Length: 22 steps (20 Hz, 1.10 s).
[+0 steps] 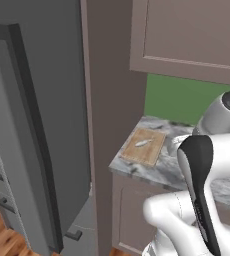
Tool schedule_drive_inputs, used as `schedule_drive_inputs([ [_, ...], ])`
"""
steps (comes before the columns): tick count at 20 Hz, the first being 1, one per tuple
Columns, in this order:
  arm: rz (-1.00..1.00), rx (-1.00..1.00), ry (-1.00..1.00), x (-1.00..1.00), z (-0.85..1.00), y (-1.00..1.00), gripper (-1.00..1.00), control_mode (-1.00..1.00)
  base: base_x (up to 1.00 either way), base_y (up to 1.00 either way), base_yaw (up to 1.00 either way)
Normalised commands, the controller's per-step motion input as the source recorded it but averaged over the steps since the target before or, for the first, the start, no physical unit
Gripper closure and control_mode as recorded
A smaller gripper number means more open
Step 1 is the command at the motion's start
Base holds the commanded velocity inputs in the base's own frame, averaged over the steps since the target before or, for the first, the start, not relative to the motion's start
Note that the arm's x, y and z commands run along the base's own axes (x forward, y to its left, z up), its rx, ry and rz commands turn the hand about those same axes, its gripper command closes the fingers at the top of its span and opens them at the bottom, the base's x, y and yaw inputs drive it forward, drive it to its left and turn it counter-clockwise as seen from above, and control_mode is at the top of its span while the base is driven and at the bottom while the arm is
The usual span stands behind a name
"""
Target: Retrieve a lemon from the fridge and place it on the cutting board with the fish.
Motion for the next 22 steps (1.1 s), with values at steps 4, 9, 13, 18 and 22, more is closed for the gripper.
schedule_drive_inputs([
  [4, 0.02, 0.00, -0.03, 0.76, -0.30, -0.04, 1.00, -1.00, 0.00, 0.00, 0.00],
  [9, 0.04, 0.00, 0.09, 0.66, -0.38, -0.14, 1.00, -1.00, 0.00, 0.00, 0.00],
  [13, 0.11, 0.00, 0.11, 0.66, -0.39, -0.01, 1.00, -1.00, 0.00, 0.00, 0.00],
  [18, 0.10, 0.00, 0.14, 0.65, -0.52, 0.00, 1.00, -1.00, 0.00, 0.00, 0.00],
  [22, 0.07, 0.00, 0.08, 0.57, -0.53, 0.00, 1.00, -1.00, 0.00, 0.00, 0.00],
])
